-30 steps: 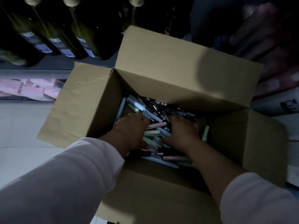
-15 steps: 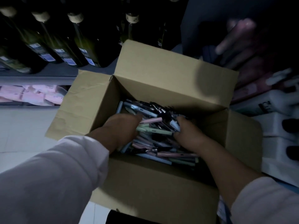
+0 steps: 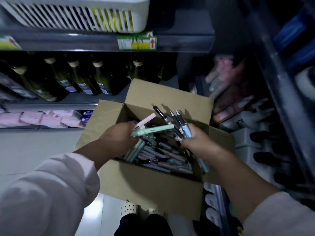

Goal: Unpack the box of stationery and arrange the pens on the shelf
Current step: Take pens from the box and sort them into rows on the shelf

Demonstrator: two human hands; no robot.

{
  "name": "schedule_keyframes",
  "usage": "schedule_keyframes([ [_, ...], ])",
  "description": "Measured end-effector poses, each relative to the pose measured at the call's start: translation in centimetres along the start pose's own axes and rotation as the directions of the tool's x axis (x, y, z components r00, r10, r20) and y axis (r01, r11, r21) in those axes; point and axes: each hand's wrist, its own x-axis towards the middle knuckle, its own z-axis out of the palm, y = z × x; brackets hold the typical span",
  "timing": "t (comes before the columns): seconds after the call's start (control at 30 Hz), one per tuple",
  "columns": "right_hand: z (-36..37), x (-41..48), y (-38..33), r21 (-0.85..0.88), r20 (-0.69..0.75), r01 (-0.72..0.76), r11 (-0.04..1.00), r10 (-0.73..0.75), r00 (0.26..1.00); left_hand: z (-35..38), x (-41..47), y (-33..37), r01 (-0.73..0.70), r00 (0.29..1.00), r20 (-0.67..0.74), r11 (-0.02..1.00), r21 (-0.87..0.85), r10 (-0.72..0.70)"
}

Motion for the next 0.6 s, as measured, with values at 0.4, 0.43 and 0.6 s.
schedule_keyframes([
  [0.4,-4.2,-9.3,-7.5,0.45,0.001,-0.031,0.892,0.034,0.999,-6.9,-8.0,7.0,0.105,0.974,-0.09,0.765,-0.636,-0.209],
  [0.43,-4.5,-10.2,-8.0,0.485,0.005,-0.036,0.874,0.039,0.999,-7.4,-8.5,7.5,0.104,0.972,-0.088,0.732,-0.674,-0.219],
  [0.6,-5.8,-14.4,-10.1,0.487,-0.031,0.019,0.873,-0.005,1.0,-10.5,-10.9,9.0,0.129,0.966,-0.056,0.659,-0.741,-0.252],
])
